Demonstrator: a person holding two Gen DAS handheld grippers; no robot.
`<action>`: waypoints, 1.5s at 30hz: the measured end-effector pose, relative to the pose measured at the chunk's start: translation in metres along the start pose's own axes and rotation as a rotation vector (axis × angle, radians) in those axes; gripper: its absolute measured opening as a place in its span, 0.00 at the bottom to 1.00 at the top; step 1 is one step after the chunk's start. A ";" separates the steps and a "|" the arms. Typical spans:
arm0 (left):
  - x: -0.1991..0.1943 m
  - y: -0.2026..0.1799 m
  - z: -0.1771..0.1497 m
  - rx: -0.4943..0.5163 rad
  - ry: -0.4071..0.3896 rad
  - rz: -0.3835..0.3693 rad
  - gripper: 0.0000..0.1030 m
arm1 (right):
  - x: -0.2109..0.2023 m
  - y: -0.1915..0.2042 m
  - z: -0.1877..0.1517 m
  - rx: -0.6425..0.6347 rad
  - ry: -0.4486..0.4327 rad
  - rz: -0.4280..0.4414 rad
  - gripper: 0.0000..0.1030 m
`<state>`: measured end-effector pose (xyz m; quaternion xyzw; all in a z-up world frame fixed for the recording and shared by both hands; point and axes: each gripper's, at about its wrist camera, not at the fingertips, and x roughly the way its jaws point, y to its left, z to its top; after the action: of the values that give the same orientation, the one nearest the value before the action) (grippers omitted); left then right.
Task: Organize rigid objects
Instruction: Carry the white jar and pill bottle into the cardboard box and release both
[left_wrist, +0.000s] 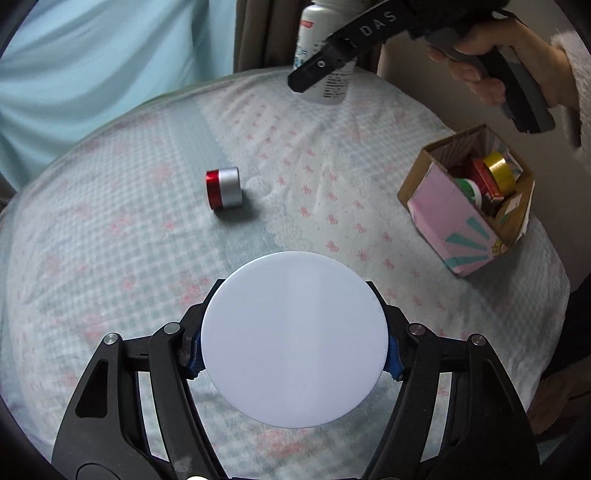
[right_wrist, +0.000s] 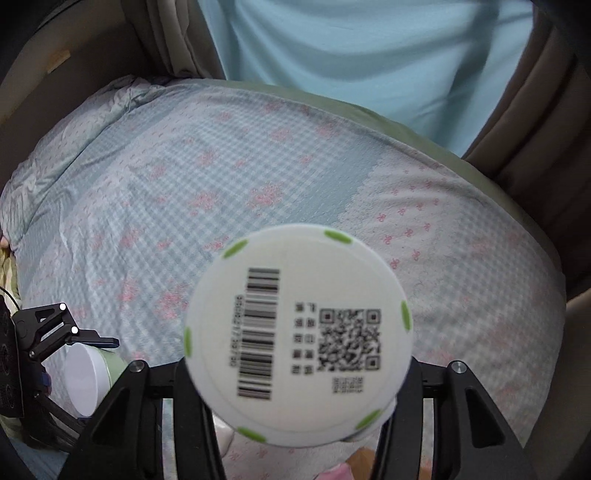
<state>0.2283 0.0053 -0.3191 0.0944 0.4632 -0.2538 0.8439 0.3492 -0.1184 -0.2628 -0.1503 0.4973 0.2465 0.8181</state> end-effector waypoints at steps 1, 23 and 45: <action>-0.011 -0.002 0.005 -0.013 -0.002 0.000 0.65 | -0.015 0.000 -0.003 0.023 -0.006 -0.006 0.44; -0.104 -0.186 0.104 -0.117 -0.076 0.022 0.65 | -0.221 -0.113 -0.166 0.347 -0.035 -0.059 0.44; 0.093 -0.271 0.115 -0.136 0.230 -0.019 0.65 | -0.096 -0.218 -0.261 0.625 0.133 0.076 0.44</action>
<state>0.2141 -0.3031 -0.3120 0.0610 0.5739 -0.2175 0.7871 0.2400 -0.4523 -0.2973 0.1112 0.6067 0.1020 0.7805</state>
